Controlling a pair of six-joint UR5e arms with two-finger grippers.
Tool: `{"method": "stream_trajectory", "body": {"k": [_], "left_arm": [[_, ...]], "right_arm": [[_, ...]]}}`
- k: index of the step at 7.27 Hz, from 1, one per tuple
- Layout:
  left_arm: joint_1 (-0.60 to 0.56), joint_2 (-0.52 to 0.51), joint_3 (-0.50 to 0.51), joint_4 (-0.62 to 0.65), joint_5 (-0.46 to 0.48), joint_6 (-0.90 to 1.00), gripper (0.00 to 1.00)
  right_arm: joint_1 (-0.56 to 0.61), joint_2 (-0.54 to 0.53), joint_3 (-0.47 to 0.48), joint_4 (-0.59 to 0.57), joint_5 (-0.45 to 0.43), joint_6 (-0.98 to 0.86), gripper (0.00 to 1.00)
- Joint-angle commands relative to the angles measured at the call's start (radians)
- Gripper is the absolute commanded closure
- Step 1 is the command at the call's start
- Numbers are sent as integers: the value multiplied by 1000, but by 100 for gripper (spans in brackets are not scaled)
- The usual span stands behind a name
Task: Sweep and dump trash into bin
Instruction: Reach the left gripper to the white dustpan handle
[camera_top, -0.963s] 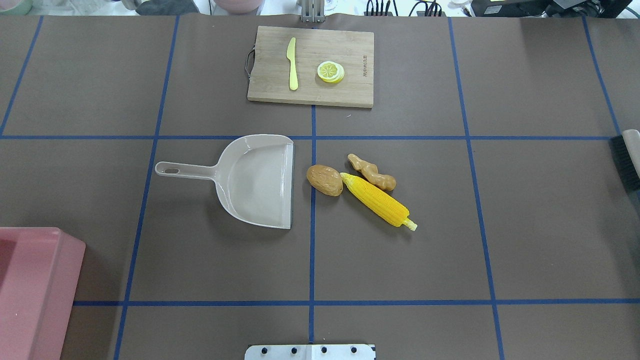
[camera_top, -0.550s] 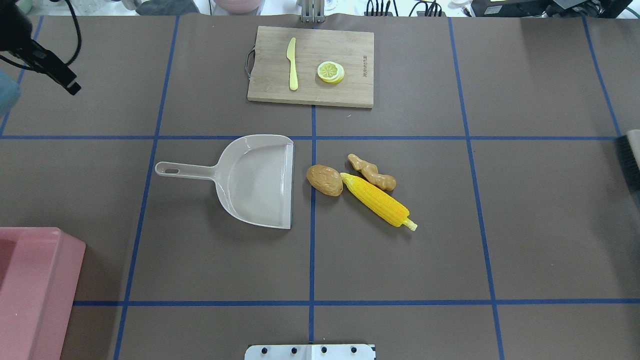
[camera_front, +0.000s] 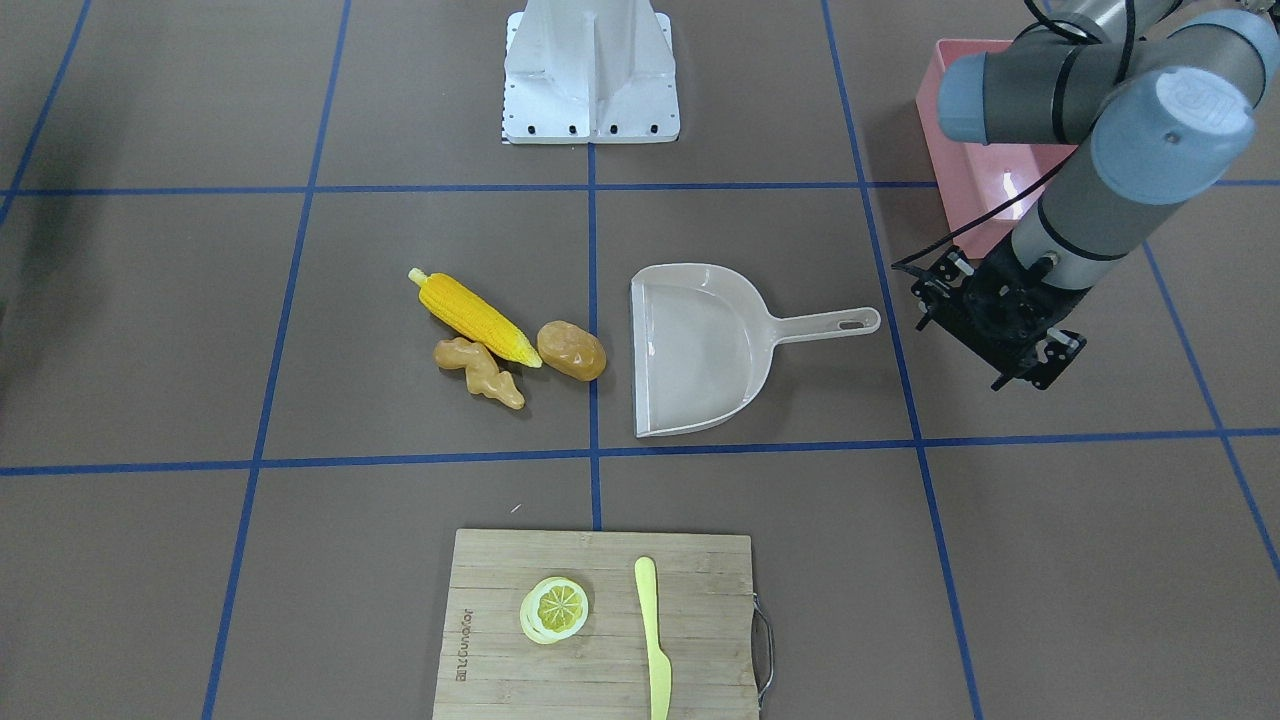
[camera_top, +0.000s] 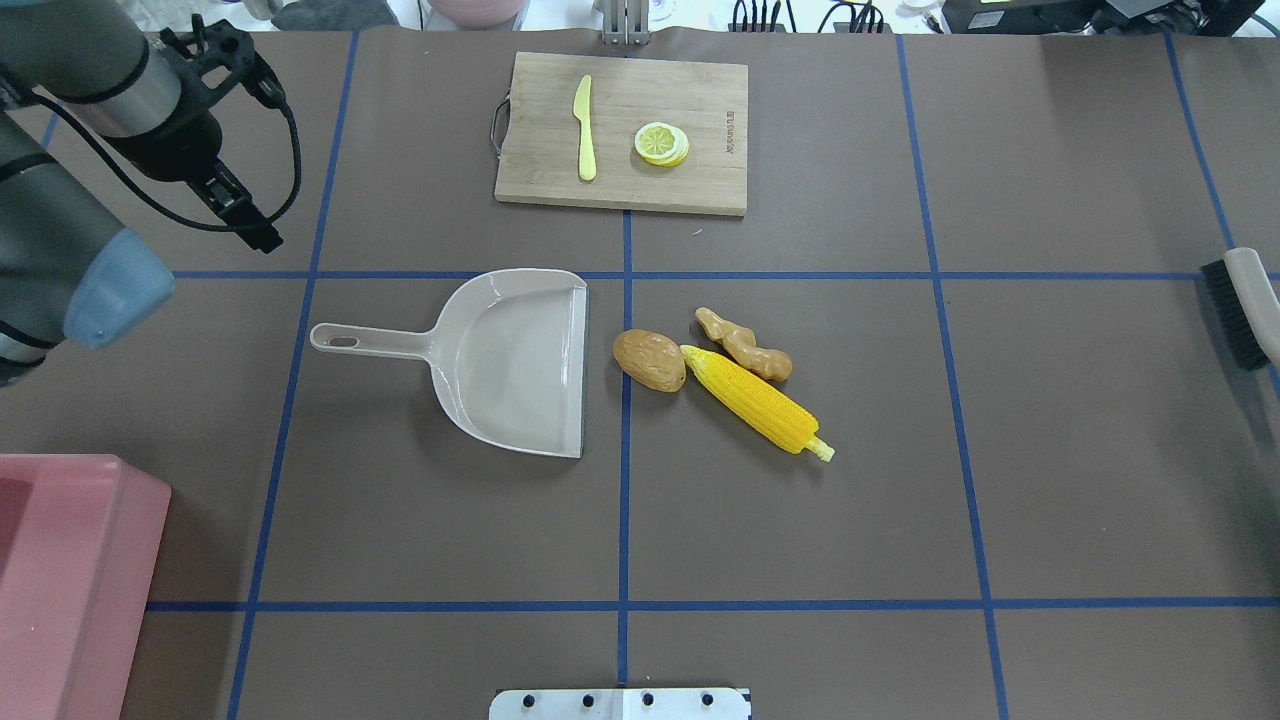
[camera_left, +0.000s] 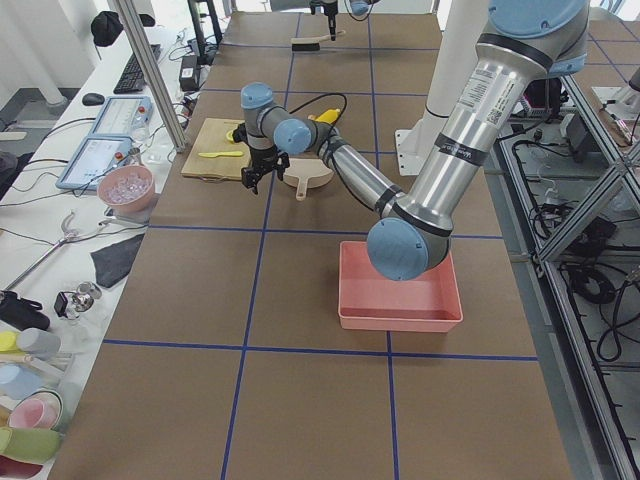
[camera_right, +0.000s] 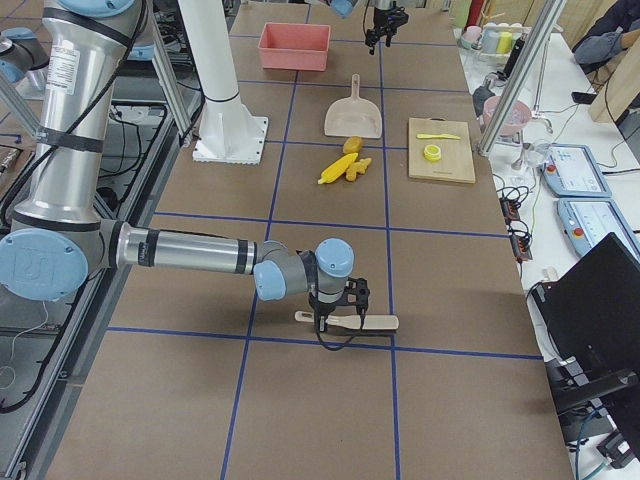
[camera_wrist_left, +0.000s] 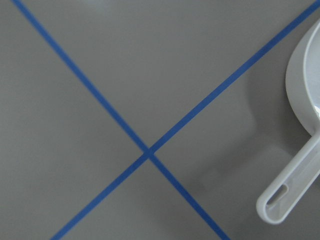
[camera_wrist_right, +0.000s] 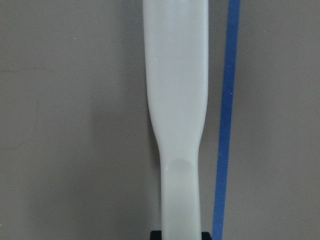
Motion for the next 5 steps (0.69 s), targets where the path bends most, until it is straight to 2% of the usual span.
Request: {"method": "stream_trajectory", "body": {"k": [1,3,5], "left_arm": [[37,-11,-15,-44,5,173,1],[81,1,-81,-46,8,188,1],[164,-8,-86,-38,19,322,1]], "right_arm": [[-9,45,2,-9,3,-10,100],[64,67,2,-30,20,-139,100],[70,56,42,-30,35,-141,100]]}}
